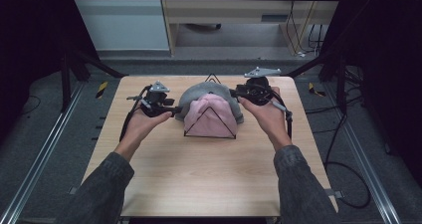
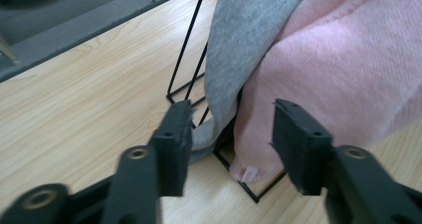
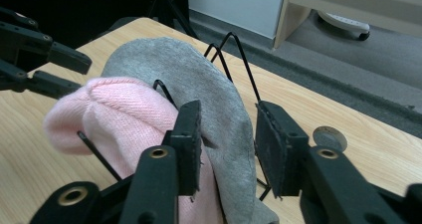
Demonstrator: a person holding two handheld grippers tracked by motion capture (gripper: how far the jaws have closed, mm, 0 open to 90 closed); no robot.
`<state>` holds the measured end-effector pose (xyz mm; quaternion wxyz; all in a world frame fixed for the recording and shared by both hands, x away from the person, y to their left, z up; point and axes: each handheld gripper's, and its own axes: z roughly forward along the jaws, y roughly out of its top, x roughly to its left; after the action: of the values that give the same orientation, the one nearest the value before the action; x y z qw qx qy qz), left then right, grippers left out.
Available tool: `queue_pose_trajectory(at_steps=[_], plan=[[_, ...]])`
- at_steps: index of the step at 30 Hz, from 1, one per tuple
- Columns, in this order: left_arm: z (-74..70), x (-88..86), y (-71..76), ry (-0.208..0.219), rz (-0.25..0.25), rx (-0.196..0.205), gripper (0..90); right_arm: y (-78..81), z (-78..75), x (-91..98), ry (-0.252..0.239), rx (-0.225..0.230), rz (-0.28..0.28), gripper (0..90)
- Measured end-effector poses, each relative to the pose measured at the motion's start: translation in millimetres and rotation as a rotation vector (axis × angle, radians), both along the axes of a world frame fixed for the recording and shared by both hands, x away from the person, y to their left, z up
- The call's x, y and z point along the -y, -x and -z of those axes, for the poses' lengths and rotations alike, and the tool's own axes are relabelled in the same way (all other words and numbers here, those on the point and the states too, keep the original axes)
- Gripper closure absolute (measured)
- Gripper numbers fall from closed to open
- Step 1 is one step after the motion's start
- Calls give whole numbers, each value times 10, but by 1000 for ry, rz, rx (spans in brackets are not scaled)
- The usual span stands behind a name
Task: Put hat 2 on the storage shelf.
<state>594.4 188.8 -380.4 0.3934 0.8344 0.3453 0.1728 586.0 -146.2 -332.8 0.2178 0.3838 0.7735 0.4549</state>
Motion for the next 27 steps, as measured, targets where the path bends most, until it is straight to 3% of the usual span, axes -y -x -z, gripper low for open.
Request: queue_pose_trajectory(at_steps=[6,13,22,27], plan=[[-35,-41,106,-12,-17,3,324,61,-42,19,-4,13,10,527],[-81,-41,275,21,-5,-3,174,143,-74,26,3,20,15,394],[-99,-34,528,5,36,10,101,355,-78,61,-11,24,22,197],[-76,-97,671,-2,55,12,77,532,-37,104,-6,34,34,153]])
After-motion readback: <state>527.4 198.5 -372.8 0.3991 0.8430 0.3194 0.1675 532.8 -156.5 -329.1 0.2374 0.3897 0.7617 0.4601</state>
